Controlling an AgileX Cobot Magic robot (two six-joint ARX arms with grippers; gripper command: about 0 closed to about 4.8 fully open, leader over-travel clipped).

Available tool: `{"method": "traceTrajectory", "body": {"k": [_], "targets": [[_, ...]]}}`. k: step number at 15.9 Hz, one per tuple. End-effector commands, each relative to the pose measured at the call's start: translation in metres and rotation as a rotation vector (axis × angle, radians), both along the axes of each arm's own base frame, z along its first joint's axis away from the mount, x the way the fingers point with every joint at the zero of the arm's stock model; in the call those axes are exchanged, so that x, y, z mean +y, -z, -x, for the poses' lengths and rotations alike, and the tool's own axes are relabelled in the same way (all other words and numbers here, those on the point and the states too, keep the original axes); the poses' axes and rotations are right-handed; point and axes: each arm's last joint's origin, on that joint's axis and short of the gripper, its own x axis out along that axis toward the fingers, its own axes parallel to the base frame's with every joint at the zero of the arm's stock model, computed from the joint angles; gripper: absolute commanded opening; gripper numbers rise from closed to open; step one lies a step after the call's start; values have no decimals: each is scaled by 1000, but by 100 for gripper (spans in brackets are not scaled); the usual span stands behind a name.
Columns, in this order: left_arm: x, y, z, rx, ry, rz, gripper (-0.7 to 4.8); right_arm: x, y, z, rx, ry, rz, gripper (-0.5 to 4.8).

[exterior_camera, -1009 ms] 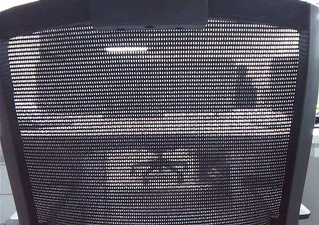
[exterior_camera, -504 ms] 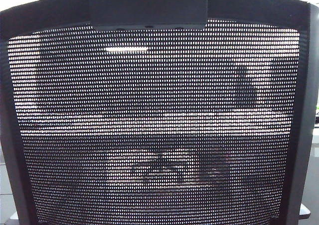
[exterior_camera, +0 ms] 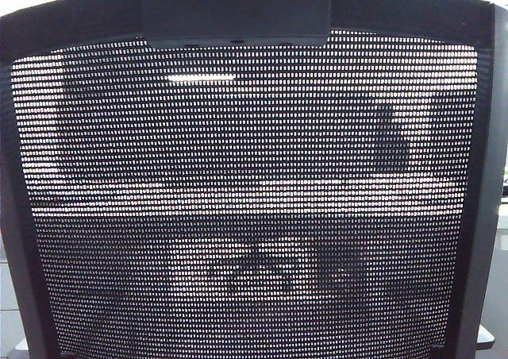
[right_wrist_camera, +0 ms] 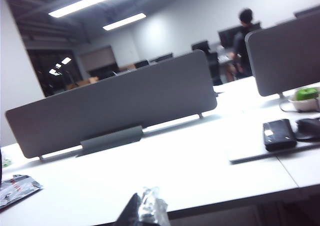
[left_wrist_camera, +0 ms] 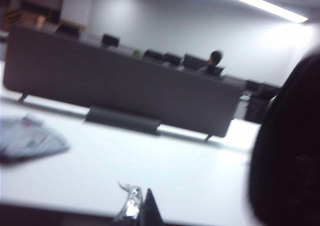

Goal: Push the black chair under the table.

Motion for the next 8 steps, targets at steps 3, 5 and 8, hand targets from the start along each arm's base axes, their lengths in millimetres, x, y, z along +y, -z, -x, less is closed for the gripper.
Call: {"method": "traceTrajectory", "body": {"k": [3,5,8], "targets": [[-13,-38,-18,172,318,-44,-5,8,-65,-9,142,-299,-87,-8],[-20,-30,-15,276,463,-31,-6,11,-71,-7,216,-412,-111,-8],[-35,-13,-4,427,638,-96,-6,18,-57,-6,360,-514,-130,-8]]}}
